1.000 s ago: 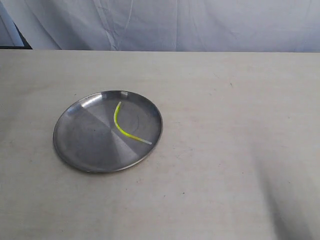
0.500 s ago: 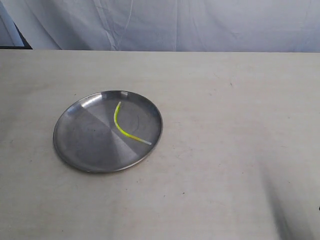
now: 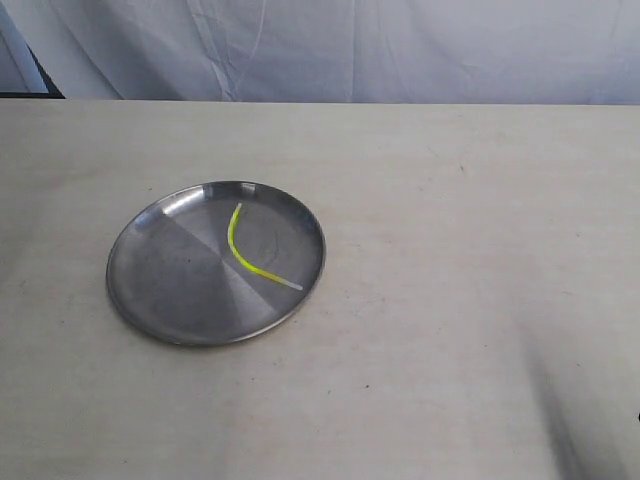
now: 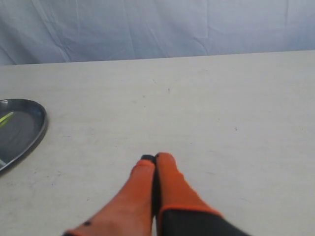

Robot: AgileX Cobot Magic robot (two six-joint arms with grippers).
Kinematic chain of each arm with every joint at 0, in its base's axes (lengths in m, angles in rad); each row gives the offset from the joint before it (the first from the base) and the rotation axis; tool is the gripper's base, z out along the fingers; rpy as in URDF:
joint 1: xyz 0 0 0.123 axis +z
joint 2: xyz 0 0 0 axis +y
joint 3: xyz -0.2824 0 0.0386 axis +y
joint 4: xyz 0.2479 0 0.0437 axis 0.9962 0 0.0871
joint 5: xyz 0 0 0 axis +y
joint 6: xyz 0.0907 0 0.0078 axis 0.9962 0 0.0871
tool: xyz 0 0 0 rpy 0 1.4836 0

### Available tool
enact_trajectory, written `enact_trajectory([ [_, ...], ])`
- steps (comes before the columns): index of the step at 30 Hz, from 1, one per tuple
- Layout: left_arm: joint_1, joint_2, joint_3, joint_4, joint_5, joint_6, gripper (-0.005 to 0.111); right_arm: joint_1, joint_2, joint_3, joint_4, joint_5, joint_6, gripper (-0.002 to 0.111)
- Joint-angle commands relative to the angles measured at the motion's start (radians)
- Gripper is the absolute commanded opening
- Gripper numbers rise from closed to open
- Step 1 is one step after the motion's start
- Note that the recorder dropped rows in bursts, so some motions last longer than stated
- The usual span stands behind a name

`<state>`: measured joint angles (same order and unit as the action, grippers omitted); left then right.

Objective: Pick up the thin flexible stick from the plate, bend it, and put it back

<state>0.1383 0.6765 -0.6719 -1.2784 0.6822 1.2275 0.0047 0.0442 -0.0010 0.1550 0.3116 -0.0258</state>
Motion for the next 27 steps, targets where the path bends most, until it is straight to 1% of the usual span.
enact_trajectory([
  [1, -0.011, -0.069, 0.042, 0.043, -0.112, 0.004, 0.0, -0.005, -0.007, 0.001, 0.009, -0.007, -0.001, 0.0],
  [2, -0.011, -0.097, 0.062, 0.067, -0.151, 0.0, 0.0, -0.005, -0.007, 0.001, 0.009, -0.007, -0.001, 0.0],
  [3, -0.011, -0.128, 0.085, 0.134, -0.178, -0.051, 0.0, -0.005, -0.007, 0.001, 0.009, -0.007, -0.001, 0.0],
  [4, -0.011, -0.178, 0.12, 0.283, -0.218, -0.254, 0.0, -0.005, -0.007, 0.001, 0.009, -0.007, -0.001, 0.0],
  [5, -0.011, -0.203, 0.135, 0.404, -0.224, -0.4, 0.0, -0.005, -0.007, 0.001, 0.009, -0.007, -0.001, 0.0],
  [6, -0.011, -0.248, 0.164, 0.644, -0.213, -0.684, 0.0, -0.005, -0.007, 0.001, 0.009, -0.007, -0.001, 0.0],
  [7, -0.011, -0.29, 0.197, 0.813, -0.203, -0.879, 0.0, -0.005, -0.007, 0.001, 0.009, -0.007, -0.001, 0.0],
  [9, -0.011, -0.368, 0.275, 0.958, -0.21, -1.024, 0.0, -0.005, -0.007, 0.001, 0.009, -0.007, -0.001, 0.0],
  [12, -0.011, -0.49, 0.413, 1.002, -0.243, -1.045, 0.0, -0.005, -0.007, 0.001, 0.009, -0.007, -0.001, 0.0],
  [15, -0.011, -0.59, 0.537, 1.003, -0.326, -1.048, 0.0, -0.005, -0.007, 0.001, 0.009, -0.007, -0.001, 0.0],
  [20, -0.011, -0.674, 0.629, 1.009, -0.382, -1.054, 0.0, -0.005, -0.007, 0.001, 0.009, -0.007, -0.001, 0.0],
  [23, -0.011, -0.676, 0.668, 1.031, -0.386, -1.07, 0.0, -0.005, -0.007, 0.001, 0.009, -0.007, -0.001, 0.0],
  [27, -0.011, -0.676, 0.672, 1.099, -0.401, -1.068, 0.0, -0.005, -0.007, 0.001, 0.009, -0.007, -0.001, 0.0],
])
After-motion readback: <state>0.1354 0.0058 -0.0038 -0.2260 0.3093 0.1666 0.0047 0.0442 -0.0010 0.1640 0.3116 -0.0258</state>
